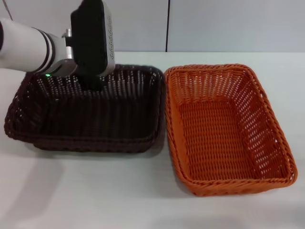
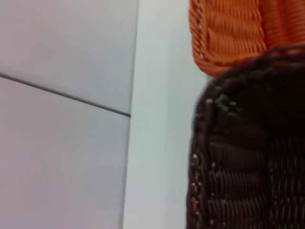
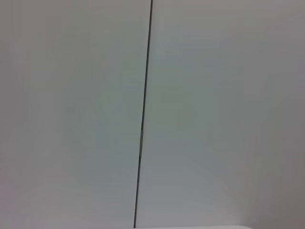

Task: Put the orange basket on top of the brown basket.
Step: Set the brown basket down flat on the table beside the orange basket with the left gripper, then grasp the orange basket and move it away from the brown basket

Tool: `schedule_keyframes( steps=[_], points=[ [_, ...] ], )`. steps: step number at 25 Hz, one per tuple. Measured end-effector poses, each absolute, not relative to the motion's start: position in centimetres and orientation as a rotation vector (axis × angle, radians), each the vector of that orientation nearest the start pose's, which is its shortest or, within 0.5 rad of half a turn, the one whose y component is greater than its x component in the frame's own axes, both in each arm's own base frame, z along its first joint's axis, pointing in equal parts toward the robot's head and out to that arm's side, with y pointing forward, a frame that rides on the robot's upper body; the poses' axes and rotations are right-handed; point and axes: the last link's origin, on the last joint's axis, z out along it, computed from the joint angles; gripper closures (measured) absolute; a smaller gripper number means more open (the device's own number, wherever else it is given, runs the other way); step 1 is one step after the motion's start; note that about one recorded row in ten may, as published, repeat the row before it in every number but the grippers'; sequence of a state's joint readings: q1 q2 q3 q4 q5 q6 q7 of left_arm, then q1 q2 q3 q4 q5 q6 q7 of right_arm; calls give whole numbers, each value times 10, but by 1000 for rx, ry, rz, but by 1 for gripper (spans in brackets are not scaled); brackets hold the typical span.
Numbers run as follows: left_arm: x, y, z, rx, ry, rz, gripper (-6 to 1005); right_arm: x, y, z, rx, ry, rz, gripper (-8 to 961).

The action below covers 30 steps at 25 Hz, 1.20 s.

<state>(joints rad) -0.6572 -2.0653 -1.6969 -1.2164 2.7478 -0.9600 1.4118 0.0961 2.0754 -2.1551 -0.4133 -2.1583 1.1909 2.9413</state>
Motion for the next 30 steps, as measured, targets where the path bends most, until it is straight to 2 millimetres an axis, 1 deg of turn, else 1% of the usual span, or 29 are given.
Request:
schedule_keyframes(
  steps=[4,7,9,10,11,12,13,14,15,16,17,18,19,20,21,22,23,24,25,26,27,28,29,30],
  points=[
    [-171,429,6,-2319,453,721,396,386,244,12,-1252,584,435,123],
    [-169,429,14,-2258,435,697,248,386,245,12,-1250,582,439,123],
    [-168,429,16,-2238,421,671,246,384,245,12,-1248,579,445,124],
    [-163,430,32,-2138,373,557,245,382,246,13,-1242,572,458,124],
    [-161,430,41,-2078,345,486,243,382,246,13,-1242,572,458,124],
    [-158,428,57,-1966,295,356,242,381,247,14,-1237,568,464,124],
    [-157,421,81,-1791,213,133,241,376,249,17,-1209,565,497,124],
    [-157,421,81,-1791,213,133,240,376,249,17,-1209,565,497,124],
    [-155,417,92,-1710,180,19,239,371,252,20,-1174,570,535,124],
    [-157,409,106,-1606,131,-133,238,371,252,20,-1174,570,535,124],
    [-159,402,117,-1532,91,-245,237,368,254,22,-1157,573,555,124],
    [-175,384,129,-1404,1,-448,236,358,261,24,-1141,570,603,123],
    [-175,384,129,-1404,1,-448,234,358,261,24,-1141,570,603,123],
    [-187,374,133,-1348,-42,-534,233,355,264,24,-1140,567,619,123],
    [-205,362,132,-1295,-83,-604,232,341,273,25,-1141,565,678,123],
    [-211,358,132,-1274,-92,-625,231,341,273,25,-1141,565,678,123],
    [-241,341,123,-1229,-130,-647,230,326,283,25,-1165,559,738,124],
    [-241,341,123,-1229,-130,-647,229,326,283,25,-1165,559,738,124],
    [-263,330,113,-1213,-167,-634,228,316,289,25,-1184,552,772,124],
    [-268,327,112,-1208,-176,-630,226,307,294,24,-1216,547,800,124],
    [-284,321,106,-1198,-209,-610,225,297,300,23,-1256,546,824,124],
    [-295,316,103,-1188,-234,-594,224,277,313,21,-1341,557,866,123],
    [-295,316,103,-1188,-234,-594,223,277,313,21,-1341,557,866,123],
    [-295,316,103,-1188,-234,-594,222,267,319,20,-1392,569,878,123]
  ],
)
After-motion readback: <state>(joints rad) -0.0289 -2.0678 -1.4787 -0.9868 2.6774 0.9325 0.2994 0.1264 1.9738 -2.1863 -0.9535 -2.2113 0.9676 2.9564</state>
